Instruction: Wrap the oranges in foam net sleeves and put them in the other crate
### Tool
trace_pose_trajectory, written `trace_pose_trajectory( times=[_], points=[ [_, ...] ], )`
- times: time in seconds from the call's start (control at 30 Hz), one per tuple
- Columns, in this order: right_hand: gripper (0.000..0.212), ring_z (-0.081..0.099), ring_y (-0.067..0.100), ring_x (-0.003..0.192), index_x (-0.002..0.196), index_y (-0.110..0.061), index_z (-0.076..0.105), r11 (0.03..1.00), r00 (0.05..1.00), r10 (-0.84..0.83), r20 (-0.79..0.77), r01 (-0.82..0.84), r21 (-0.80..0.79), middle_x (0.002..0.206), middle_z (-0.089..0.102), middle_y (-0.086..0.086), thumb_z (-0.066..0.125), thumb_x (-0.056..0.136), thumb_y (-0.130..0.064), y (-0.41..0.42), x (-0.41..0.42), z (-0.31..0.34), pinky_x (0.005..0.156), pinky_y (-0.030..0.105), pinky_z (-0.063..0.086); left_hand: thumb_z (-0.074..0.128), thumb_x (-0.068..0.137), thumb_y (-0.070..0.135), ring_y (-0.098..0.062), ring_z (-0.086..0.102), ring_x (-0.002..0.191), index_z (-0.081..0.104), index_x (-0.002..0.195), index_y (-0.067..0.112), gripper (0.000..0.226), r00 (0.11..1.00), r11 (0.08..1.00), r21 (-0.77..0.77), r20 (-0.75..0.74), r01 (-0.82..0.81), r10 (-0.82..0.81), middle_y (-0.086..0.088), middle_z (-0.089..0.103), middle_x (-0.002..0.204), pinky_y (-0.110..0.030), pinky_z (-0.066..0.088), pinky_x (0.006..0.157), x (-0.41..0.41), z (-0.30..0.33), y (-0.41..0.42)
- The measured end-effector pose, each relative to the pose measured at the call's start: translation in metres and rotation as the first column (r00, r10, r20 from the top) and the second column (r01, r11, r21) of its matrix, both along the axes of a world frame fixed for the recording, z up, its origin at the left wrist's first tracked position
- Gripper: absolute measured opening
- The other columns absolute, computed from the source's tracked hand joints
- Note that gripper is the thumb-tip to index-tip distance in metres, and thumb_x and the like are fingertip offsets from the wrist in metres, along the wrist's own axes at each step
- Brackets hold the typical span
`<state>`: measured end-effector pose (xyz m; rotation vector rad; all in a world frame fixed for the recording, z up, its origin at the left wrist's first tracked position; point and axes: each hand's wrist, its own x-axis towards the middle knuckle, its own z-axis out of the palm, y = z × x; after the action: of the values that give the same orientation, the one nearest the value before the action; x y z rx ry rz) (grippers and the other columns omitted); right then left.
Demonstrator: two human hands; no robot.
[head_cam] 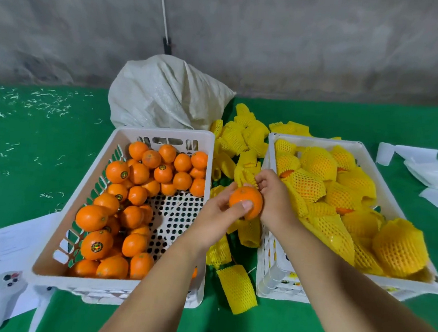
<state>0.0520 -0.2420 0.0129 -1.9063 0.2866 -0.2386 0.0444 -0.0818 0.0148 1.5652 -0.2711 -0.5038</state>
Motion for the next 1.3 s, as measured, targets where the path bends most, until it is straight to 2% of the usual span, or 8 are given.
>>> trace_pose_trajectory(
  times=[0.13, 0.47, 0.63, 0.87, 1.0, 1.1, 1.2, 1.3],
  points=[
    [0.030, 0.058, 0.020, 0.118, 0.131, -0.016, 0.067, 0.976, 0.998, 0.025, -0.059, -0.037, -0.213, 0.129, 0.064, 0.004, 0.065, 0.101, -0.020, -0.006, -0.007, -0.004, 0.102, 0.038, 0.050, 0.071, 0.086, 0.049, -0.008, 0.068, 0.115, 0.071, 0.131, 0.024, 0.051, 0.998, 0.998, -0.026, 0.036, -0.059, 0.060, 0.004, 0.072, 0.130, -0.022, 0.052, 0.093, -0.001, -0.010, 0.002],
    [0.029, 0.058, 0.012, 0.100, 0.130, -0.017, 0.070, 0.962, 0.989, 0.138, 0.054, -0.121, -0.246, 0.110, 0.057, -0.001, 0.064, 0.101, -0.021, 0.005, -0.023, -0.017, 0.085, 0.021, 0.046, 0.081, 0.093, 0.027, -0.014, 0.065, 0.089, 0.044, 0.130, 0.034, 0.052, 0.928, 0.938, -0.099, 0.146, -0.331, 0.343, -0.015, 0.060, 0.123, -0.027, 0.055, 0.072, 0.005, -0.028, 0.004],
    [0.031, 0.054, -0.003, 0.108, 0.132, -0.020, 0.070, 0.966, 0.980, 0.142, 0.139, -0.107, -0.234, 0.116, 0.056, -0.003, 0.061, 0.102, -0.017, 0.005, -0.026, -0.019, 0.086, 0.005, 0.042, 0.080, 0.095, 0.031, -0.015, 0.065, 0.120, 0.028, 0.155, 0.040, 0.080, 0.930, 0.948, -0.128, 0.195, -0.290, 0.311, -0.005, 0.047, 0.149, -0.038, 0.059, 0.101, 0.006, -0.032, 0.003],
    [0.027, 0.063, 0.019, 0.113, 0.124, -0.022, 0.070, 0.974, 0.962, 0.207, 0.178, -0.186, -0.127, 0.125, 0.056, -0.003, 0.062, 0.101, -0.009, 0.006, -0.023, -0.022, 0.098, 0.045, 0.055, 0.063, 0.088, 0.037, -0.015, 0.027, 0.152, 0.027, 0.151, 0.059, 0.075, 0.979, 0.980, -0.075, 0.066, -0.186, 0.191, 0.022, 0.013, 0.160, -0.048, 0.033, 0.123, 0.010, -0.027, 0.013],
    [0.024, 0.063, 0.023, 0.107, 0.113, -0.029, 0.064, 0.988, 0.974, 0.107, 0.199, -0.082, -0.129, 0.119, 0.056, -0.004, 0.059, 0.101, -0.009, 0.004, -0.021, -0.024, 0.092, 0.051, 0.055, 0.063, 0.100, 0.037, 0.001, 0.056, 0.127, 0.021, 0.162, 0.038, 0.076, 0.977, 0.996, -0.017, 0.195, -0.090, 0.091, 0.009, 0.042, 0.154, -0.022, 0.049, 0.101, 0.006, -0.034, 0.010],
    [0.027, 0.061, 0.016, 0.111, 0.102, -0.025, 0.067, 0.983, 0.950, 0.136, 0.282, -0.094, -0.156, 0.114, 0.057, -0.005, 0.057, 0.097, 0.000, 0.002, -0.024, -0.022, 0.095, 0.041, 0.054, 0.073, 0.101, 0.020, -0.005, 0.070, 0.096, 0.038, 0.146, 0.030, 0.057, 0.944, 0.946, -0.159, 0.132, -0.281, 0.302, 0.003, 0.067, 0.117, -0.021, 0.056, 0.078, 0.005, -0.033, 0.006],
    [0.032, 0.057, 0.006, 0.111, 0.099, -0.030, 0.063, 0.950, 0.916, 0.267, 0.300, -0.199, -0.240, 0.113, 0.054, -0.009, 0.057, 0.094, 0.002, 0.007, -0.027, -0.020, 0.091, 0.023, 0.050, 0.075, 0.096, 0.012, -0.009, 0.059, 0.072, 0.035, 0.123, 0.022, 0.050, 0.867, 0.861, -0.203, 0.089, -0.467, 0.491, -0.005, 0.055, 0.094, -0.032, 0.050, 0.064, 0.007, -0.032, 0.004],
    [0.034, 0.051, 0.000, 0.094, 0.094, -0.036, 0.050, 0.958, 0.939, 0.248, 0.240, -0.201, -0.203, 0.103, 0.047, -0.010, 0.055, 0.084, -0.003, 0.005, -0.026, -0.020, 0.077, 0.012, 0.040, 0.075, 0.087, 0.032, -0.009, 0.057, 0.104, 0.030, 0.134, 0.025, 0.065, 0.908, 0.942, -0.084, 0.250, -0.325, 0.336, -0.003, 0.043, 0.125, -0.025, 0.052, 0.080, 0.004, -0.035, 0.002]
  ],
)
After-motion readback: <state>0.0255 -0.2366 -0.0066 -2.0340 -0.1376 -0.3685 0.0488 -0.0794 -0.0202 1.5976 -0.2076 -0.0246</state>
